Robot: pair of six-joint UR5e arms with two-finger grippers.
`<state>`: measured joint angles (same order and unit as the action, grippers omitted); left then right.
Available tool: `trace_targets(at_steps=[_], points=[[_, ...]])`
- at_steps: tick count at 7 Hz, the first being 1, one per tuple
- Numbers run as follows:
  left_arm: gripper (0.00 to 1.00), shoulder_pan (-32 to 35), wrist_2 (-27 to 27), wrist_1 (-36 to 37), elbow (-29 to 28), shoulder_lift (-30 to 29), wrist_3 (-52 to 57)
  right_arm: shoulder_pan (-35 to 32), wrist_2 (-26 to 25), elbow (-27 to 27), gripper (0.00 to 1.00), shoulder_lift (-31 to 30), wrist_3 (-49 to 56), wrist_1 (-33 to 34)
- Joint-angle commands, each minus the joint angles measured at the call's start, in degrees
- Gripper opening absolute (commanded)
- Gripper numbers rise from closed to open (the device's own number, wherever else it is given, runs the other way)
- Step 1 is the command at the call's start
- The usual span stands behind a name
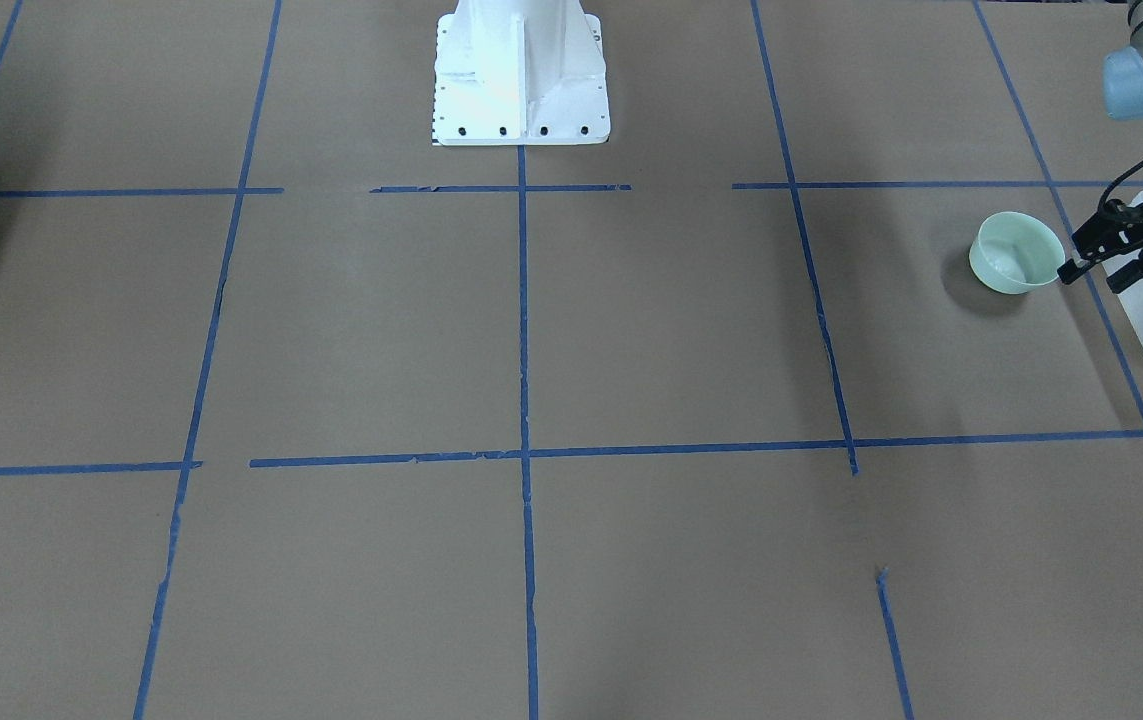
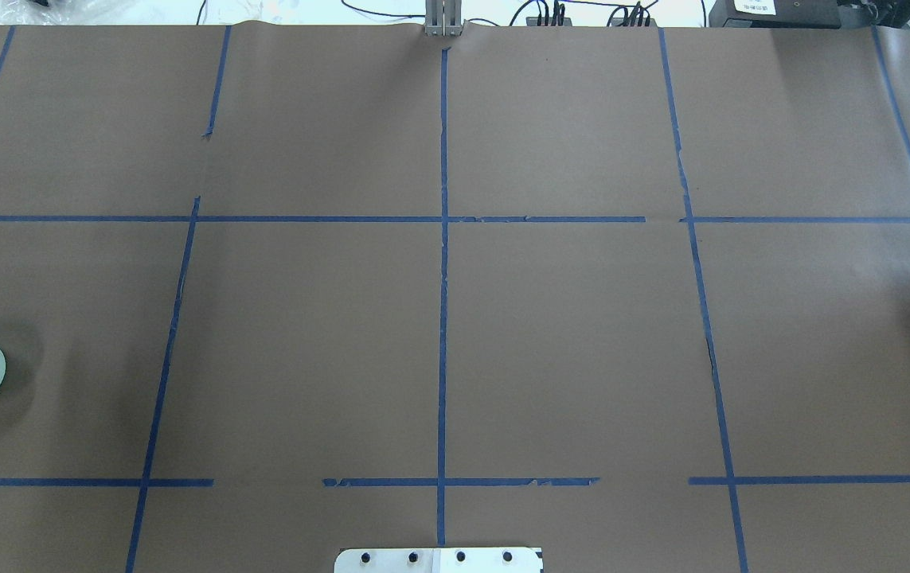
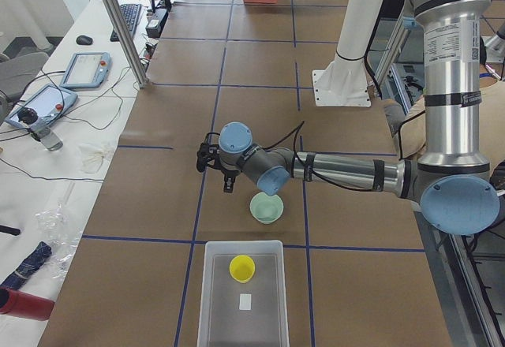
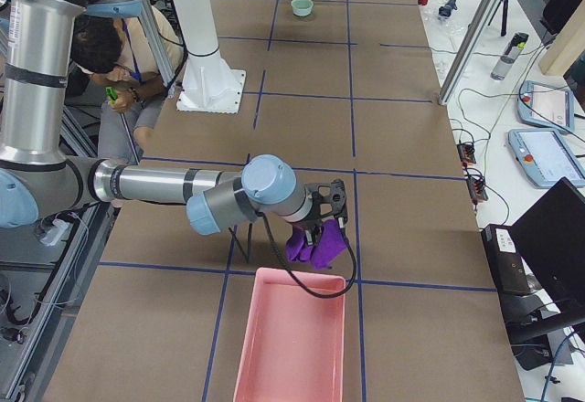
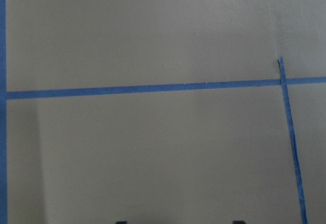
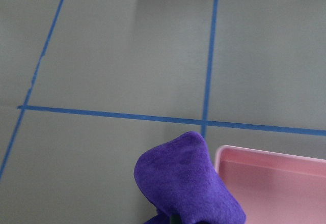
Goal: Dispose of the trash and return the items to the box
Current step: 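Carry the purple cloth with the right gripper into the pink bin and release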
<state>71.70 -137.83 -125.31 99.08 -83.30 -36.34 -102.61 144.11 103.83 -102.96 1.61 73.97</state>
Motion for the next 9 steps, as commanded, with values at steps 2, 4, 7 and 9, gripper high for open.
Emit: trace_targets(at_steps=[2, 4, 7, 9], points=[[0.75, -2.2, 4.7, 0.1, 0.7, 3.5, -0.3, -13.0, -12.9, -3.4, 0.00, 4.5, 31.2, 18.0], [0.76, -4.0, 5.2, 0.2, 1.7, 6.1, -3.4, -11.7, -12.9, -13.0, 0.00, 4.5, 31.8, 14.4], [0.77, -9.5, 7.2, 0.1, 4.6, 9.1, -11.5, -6.7, -9.2, -17.9, 0.93, 4.4, 31.3, 11.4], [0.77, -15.7, 10.0, -1.2, 4.4, 8.6, -16.5, -4.2, -6.7, -18.9, 1.00, 4.7, 28.4, 11.1]])
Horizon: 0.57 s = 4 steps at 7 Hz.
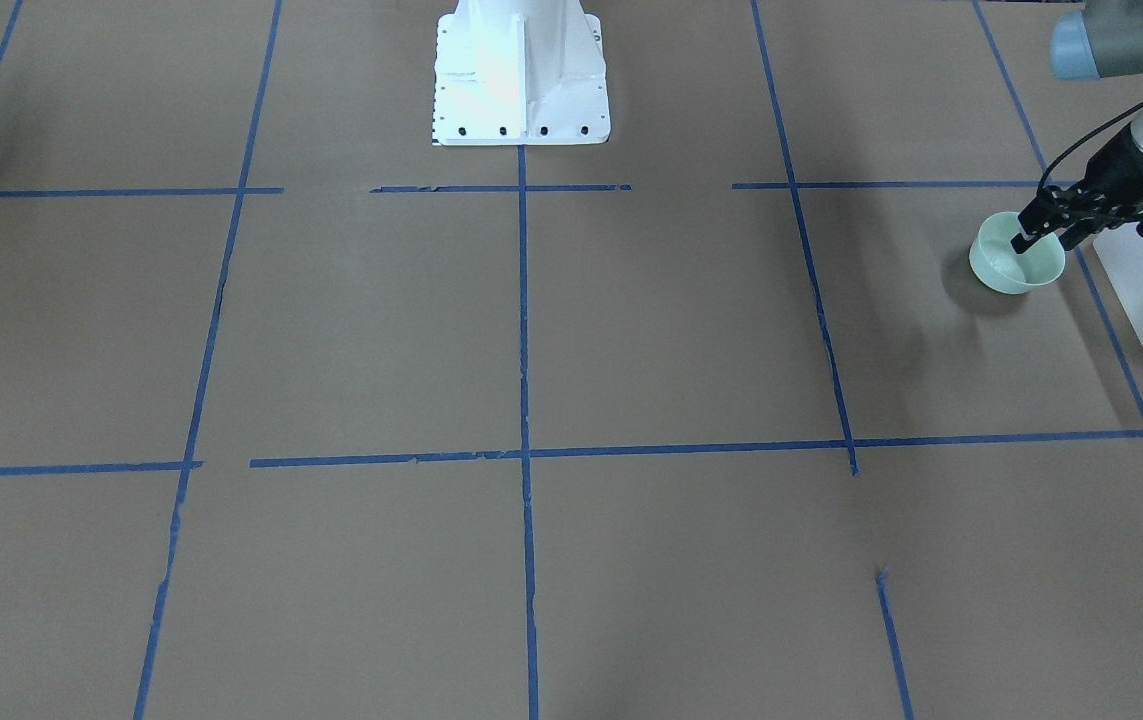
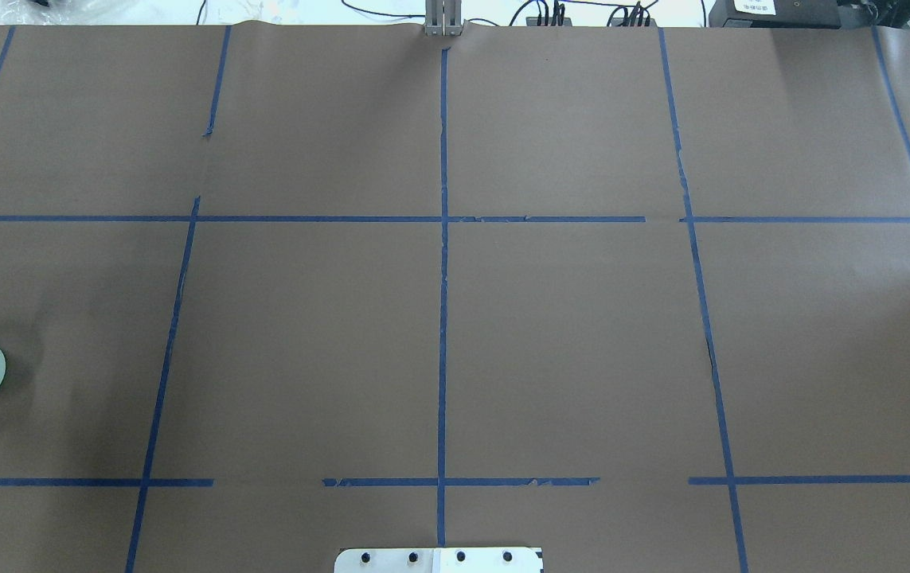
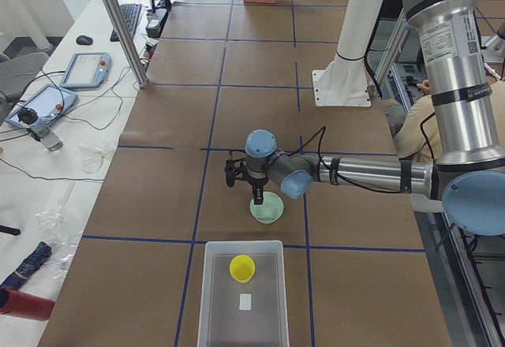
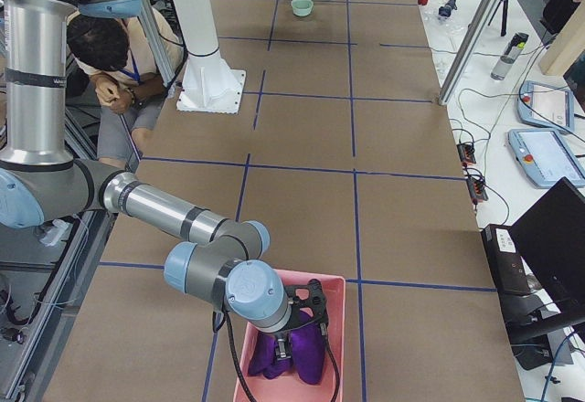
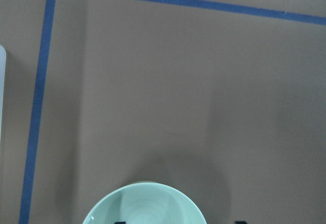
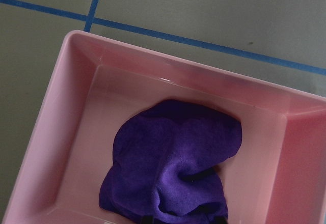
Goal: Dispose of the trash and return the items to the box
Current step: 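Carry the purple cloth with the right gripper into the pink bin and release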
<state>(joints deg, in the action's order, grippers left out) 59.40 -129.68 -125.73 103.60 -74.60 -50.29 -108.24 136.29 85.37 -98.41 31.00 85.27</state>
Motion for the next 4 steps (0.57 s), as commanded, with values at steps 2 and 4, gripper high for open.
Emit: trace_targets(at_steps=[2, 4], points=[[0.77, -6.6, 3.7, -1.6, -1.2, -1.2, -3.7, 4.6, 1.9, 0.9, 1.00, 4.3, -5.9, -0.2], [0.74, -8.3, 5.3, -2.0, -3.0, -2.0, -4.2, 13.5, 1.9, 6.4, 1.00, 7.5, -19.4, -0.4]])
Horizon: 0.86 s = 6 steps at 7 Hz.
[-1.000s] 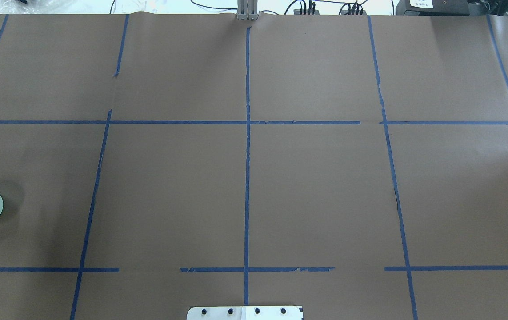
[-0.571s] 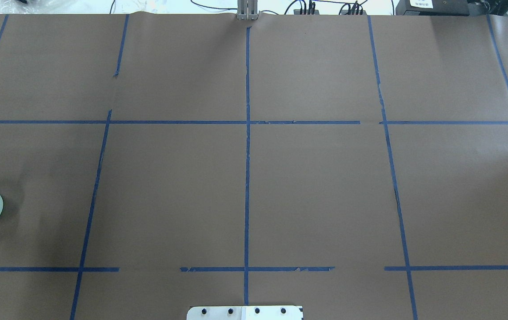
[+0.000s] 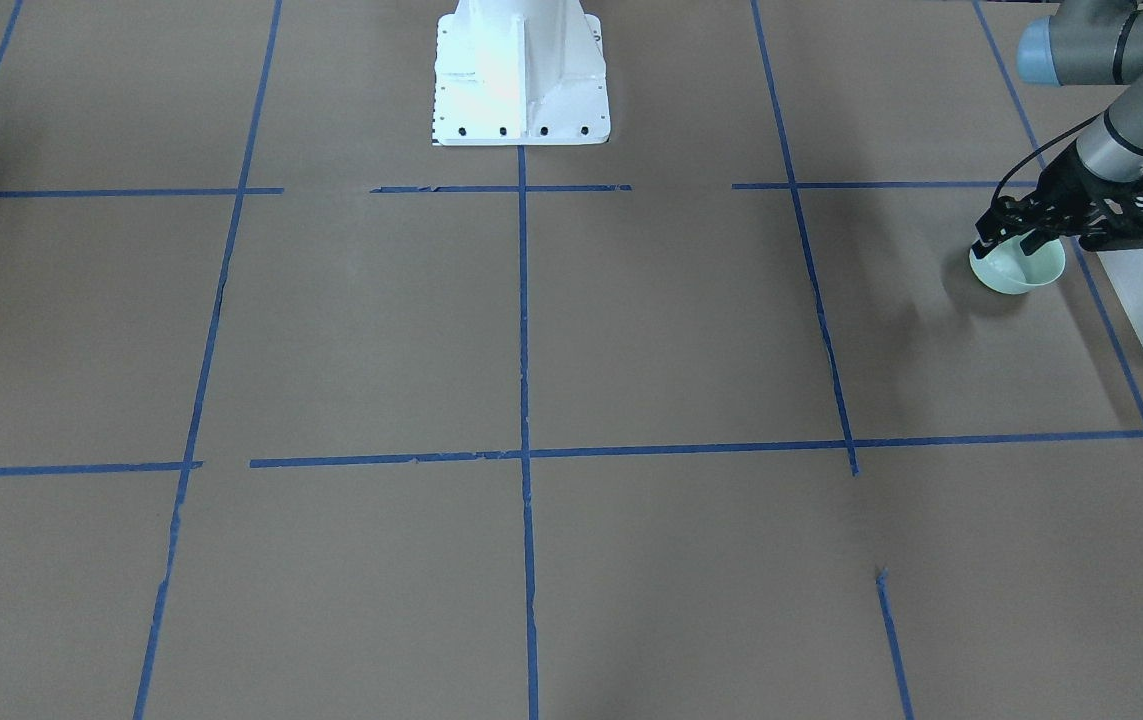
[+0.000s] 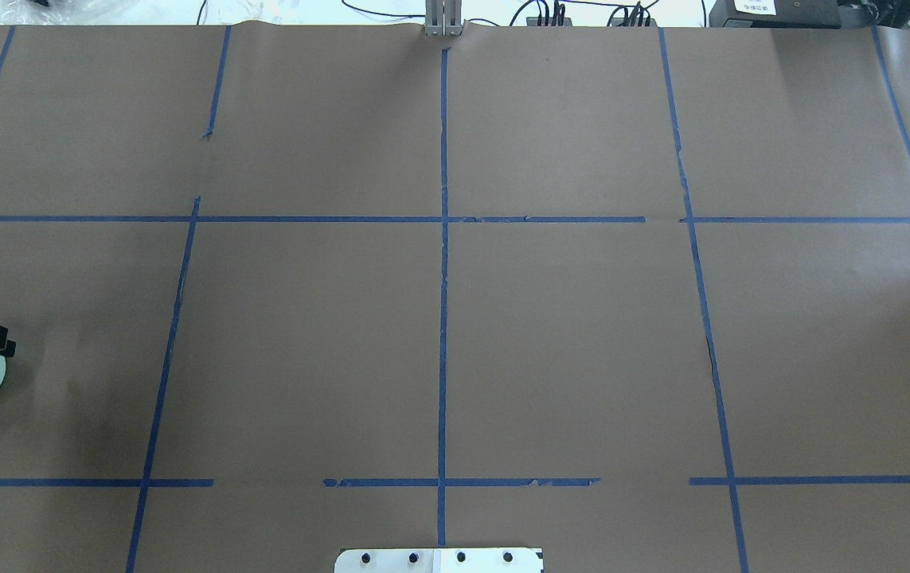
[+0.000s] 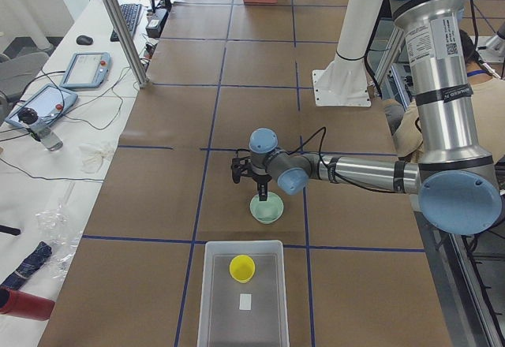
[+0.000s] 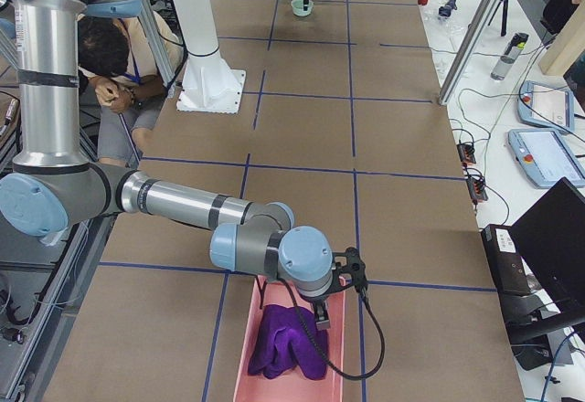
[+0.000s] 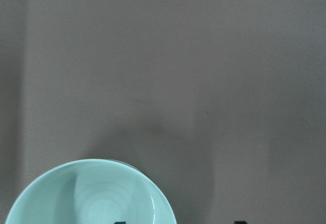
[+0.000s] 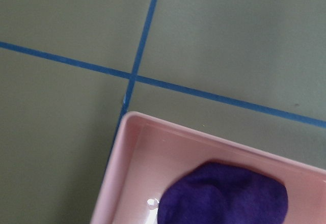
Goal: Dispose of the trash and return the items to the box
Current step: 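Reach the left gripper to the pale green bowl and grasp its rim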
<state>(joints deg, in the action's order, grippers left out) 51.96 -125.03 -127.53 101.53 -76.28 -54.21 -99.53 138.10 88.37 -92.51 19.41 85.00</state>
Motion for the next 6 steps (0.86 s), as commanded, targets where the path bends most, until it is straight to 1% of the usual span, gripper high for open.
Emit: trace_targets(at_steps=[1, 2, 4, 5, 6], points=[[0.70, -1.7, 0.7, -0.2, -1.2, -0.4, -0.3, 7.2, 0.3, 8.5, 1.00, 1.5, -14.8, 0.1], [0.65, -1.9, 0.8, -0.2, -1.7, -0.4, -0.2, 8.9, 0.9, 12.0, 1.00, 1.5, -18.8, 0.4], [0.63, -2.5, 1.9, -0.3, -2.2, -0.4, -0.2, 11.3, 2.3, 14.2, 1.00, 1.5, -22.0, 0.4], [0.52, -2.7, 1.9, -0.3, -2.6, -0.4, -0.1, 11.5, 3.1, 14.3, 1.00, 1.4, -22.6, 0.4], [0.35, -2.7, 1.9, -0.3, -2.7, -0.4, -0.1, 11.6, 3.8, 14.3, 1.00, 1.2, -22.6, 0.4]])
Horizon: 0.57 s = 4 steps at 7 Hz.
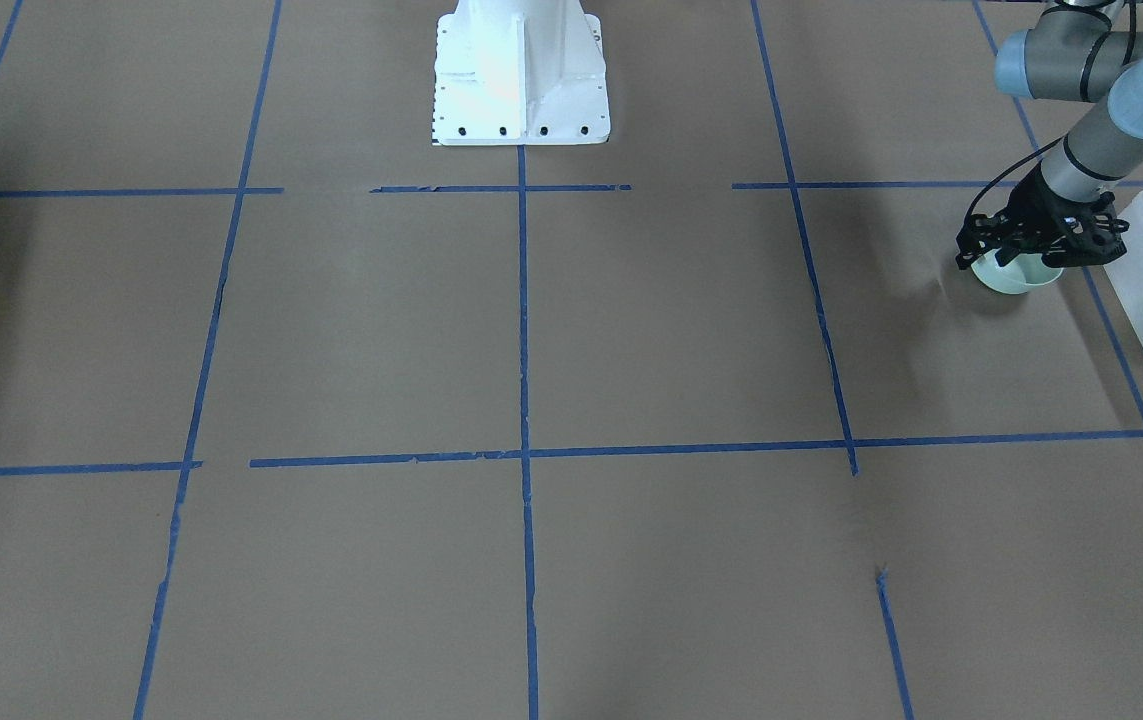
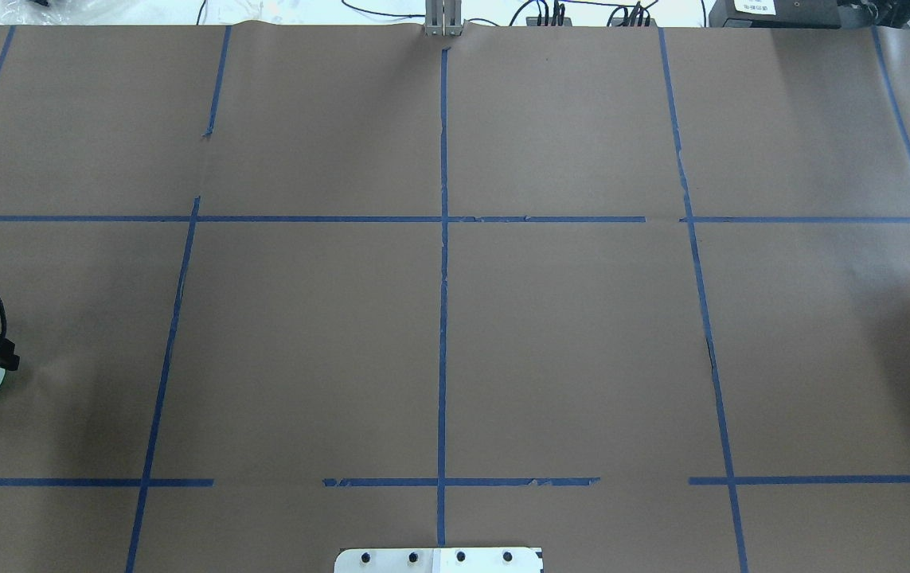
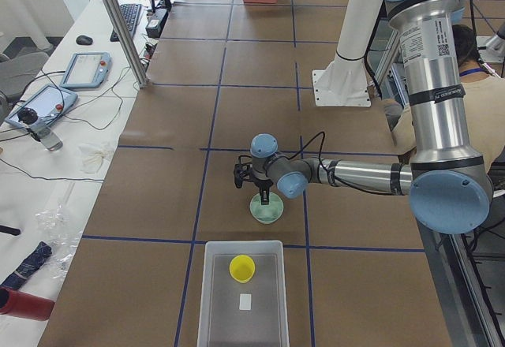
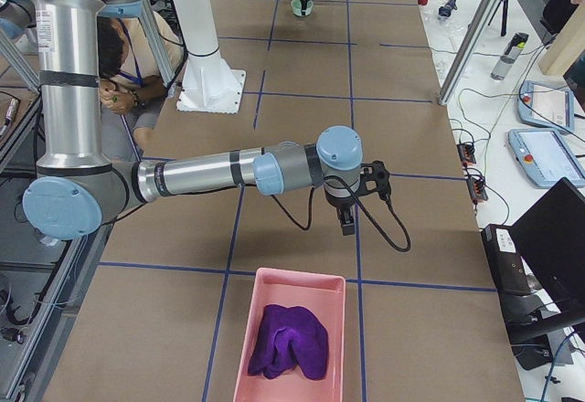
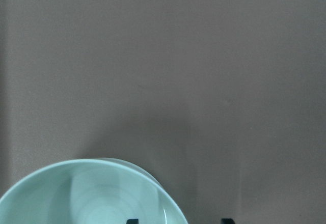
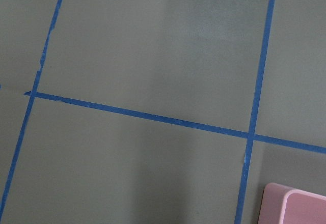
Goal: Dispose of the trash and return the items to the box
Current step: 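Reach the left gripper to the pale green bowl and grasp its rim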
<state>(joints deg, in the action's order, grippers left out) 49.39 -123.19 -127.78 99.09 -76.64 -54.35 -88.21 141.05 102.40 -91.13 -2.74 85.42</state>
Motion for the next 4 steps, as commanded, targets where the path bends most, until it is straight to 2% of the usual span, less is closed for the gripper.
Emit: trace_targets(at_steps=[1, 3, 4], points=[[0.04, -0.2, 0.2, 0.0, -0.3, -0.1, 0.0, 0.3, 1.1, 0.5, 1.00, -0.5, -0.4, 0.0], [0.00, -0.2, 2.1, 0.0, 0.3, -0.7, -0.1, 0.8, 2.6, 1.7, 1.00, -0.5, -2.8, 0.2], [0.00, 0.3, 2.2, 0.1, 3.3, -1.1, -0.3, 1.8, 2.7, 2.5, 1.00, -0.5, -5.3, 0.0]])
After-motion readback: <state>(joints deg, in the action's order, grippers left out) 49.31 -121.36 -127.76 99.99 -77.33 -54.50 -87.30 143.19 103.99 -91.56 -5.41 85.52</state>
